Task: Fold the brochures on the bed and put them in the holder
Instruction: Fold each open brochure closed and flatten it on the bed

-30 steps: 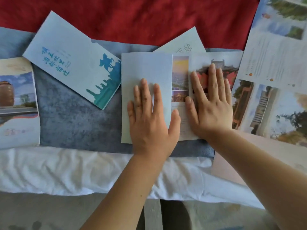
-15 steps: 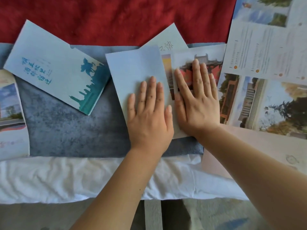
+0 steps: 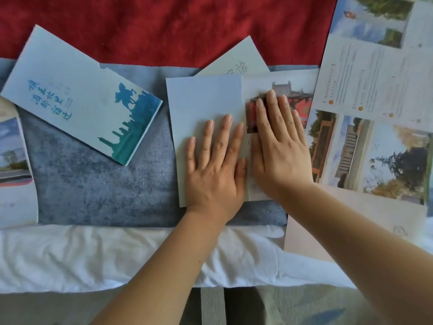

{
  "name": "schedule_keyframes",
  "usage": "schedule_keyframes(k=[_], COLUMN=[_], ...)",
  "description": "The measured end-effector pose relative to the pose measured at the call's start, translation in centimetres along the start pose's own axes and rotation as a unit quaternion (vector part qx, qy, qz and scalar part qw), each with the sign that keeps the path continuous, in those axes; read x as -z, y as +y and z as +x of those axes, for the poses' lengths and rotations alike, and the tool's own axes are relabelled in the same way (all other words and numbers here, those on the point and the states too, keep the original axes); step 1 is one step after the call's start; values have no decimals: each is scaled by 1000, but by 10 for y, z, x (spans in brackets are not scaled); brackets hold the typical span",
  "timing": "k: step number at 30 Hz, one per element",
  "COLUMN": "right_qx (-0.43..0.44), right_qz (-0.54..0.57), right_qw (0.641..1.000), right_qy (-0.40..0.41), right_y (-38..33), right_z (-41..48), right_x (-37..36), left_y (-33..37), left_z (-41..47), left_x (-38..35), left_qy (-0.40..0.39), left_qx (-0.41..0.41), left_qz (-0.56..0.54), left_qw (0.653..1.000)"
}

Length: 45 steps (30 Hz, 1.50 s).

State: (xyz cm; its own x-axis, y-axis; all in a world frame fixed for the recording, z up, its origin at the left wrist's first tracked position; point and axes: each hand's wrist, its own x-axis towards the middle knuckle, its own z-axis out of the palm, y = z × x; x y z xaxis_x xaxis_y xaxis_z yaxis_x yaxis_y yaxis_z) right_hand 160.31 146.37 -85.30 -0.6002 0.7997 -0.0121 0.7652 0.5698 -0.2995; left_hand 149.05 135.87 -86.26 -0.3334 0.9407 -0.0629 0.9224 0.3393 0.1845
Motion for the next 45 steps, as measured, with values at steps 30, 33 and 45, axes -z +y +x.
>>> schedule_keyframes(k=[30,33,45], right_qx=[24,23,28], right_qz=[-70,-74,-82], right_qw=[997,997,996], right_qy=[-37,-22,-12], right_y=[-49,-44,-37], right_z=[-16,-18,-21], right_x=[-17,-21,-23], left_y=[-194,-181,-133], left_z=[-74,-71,-63], left_x=[49,48,44], left_qy=[-72,-90,-72], left_qx=[43,55,77], left_qz=[38,24,-75], left_qw=[996,994,992])
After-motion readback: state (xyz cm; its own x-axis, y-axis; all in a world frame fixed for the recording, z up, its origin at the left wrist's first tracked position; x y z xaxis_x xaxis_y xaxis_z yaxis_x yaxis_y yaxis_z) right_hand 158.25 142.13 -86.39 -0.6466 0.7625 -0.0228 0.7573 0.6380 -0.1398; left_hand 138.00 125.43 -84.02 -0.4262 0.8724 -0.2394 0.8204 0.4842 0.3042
